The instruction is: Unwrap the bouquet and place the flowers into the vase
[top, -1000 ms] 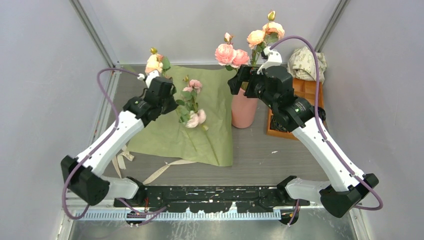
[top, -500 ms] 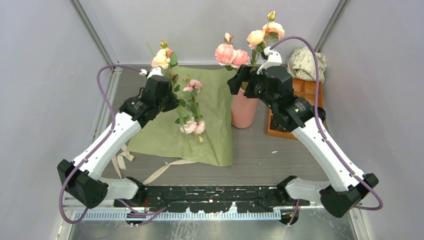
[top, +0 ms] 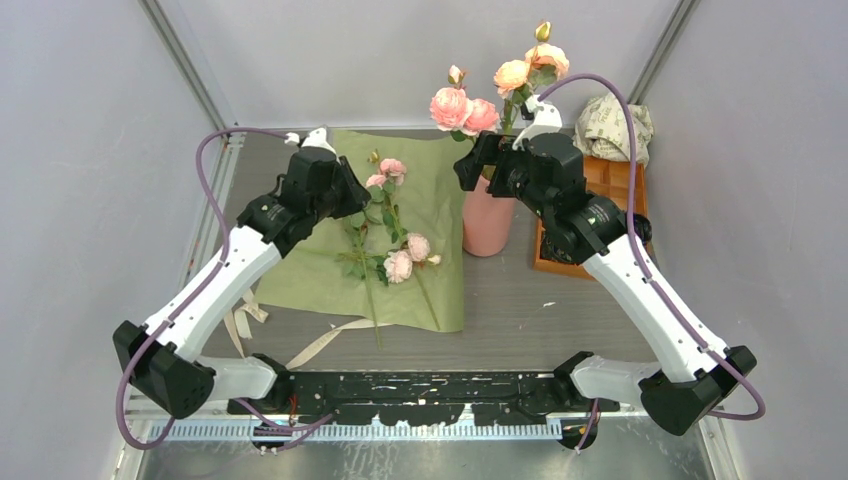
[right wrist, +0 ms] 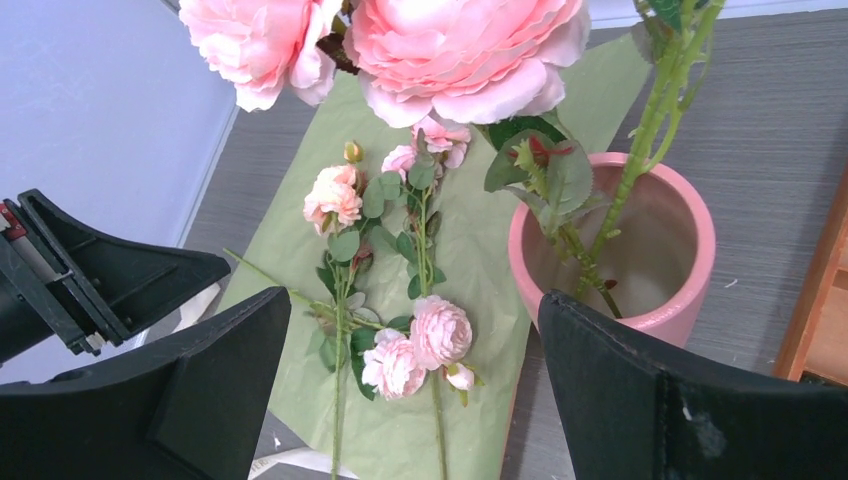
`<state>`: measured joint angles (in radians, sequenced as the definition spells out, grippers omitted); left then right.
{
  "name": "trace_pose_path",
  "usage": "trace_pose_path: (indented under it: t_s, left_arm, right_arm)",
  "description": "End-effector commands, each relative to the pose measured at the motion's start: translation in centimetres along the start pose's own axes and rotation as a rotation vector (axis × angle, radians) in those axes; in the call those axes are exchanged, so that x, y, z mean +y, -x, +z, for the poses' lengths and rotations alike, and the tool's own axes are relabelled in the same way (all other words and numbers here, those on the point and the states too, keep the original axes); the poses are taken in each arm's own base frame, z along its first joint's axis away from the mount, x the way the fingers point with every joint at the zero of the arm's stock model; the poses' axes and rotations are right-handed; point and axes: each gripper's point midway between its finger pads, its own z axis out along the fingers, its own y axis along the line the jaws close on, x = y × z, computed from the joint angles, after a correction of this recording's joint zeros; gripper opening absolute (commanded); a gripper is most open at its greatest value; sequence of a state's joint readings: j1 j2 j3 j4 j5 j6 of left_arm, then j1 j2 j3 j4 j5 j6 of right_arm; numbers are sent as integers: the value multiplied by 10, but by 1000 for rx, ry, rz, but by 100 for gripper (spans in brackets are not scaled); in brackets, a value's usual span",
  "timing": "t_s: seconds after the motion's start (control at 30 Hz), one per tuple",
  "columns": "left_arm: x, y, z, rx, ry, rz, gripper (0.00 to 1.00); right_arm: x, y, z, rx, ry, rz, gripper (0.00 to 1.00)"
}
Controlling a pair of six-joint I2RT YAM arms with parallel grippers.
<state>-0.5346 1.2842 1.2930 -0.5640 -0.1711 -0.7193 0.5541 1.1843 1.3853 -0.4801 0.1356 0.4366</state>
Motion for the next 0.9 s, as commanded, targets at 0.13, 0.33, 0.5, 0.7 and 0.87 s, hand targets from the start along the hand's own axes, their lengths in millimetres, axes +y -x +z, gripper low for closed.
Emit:
trace_pose_path:
  t_s: [0.13, 0.33, 0.5, 0.7, 0.87]
  left_arm:
    - [27, 24, -14, -103, 129, 41, 39]
    - [59, -18, 27, 86, 234, 52, 41]
    - [74, -48, 73, 216, 311, 73, 43]
    - [102, -64, 123, 294, 437, 60, 38]
    - [115, -66, 146, 305, 496, 70, 37]
  right_arm:
    - [38, -20, 6, 116, 179, 32, 97]
    - [63, -69, 4, 213, 200, -36, 96]
    - [69, -86, -1, 239, 218, -40, 96]
    - [71, -92, -8, 245, 233, -42, 96]
    - [66, -97, -6, 249, 214, -48, 96]
